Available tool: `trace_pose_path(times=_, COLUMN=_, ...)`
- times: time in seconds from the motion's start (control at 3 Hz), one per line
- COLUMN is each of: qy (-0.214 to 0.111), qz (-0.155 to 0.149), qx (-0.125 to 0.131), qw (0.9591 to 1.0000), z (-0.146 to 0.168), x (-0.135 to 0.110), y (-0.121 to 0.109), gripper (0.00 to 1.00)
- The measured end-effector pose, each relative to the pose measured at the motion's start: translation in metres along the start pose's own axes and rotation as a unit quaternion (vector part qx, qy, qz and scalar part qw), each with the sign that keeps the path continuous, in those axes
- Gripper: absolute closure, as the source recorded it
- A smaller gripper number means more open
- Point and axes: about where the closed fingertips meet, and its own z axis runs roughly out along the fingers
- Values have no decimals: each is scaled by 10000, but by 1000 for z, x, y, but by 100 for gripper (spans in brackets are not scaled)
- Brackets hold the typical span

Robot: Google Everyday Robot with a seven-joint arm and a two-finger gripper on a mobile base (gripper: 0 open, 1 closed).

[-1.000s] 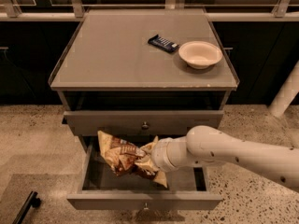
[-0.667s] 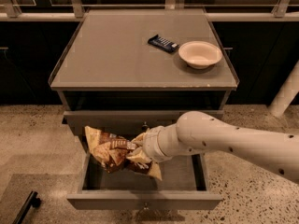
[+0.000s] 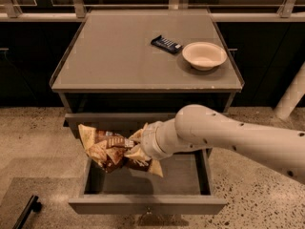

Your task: Pick brown chip bag from middle drawer and place on counter

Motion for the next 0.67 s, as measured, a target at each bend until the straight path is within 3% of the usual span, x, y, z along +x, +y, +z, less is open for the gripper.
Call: trace_pose_path(times=0.67, qy=224, qz=-1002, qx=140, qw=9946, z=-67, x=-106, y=-23, gripper=100)
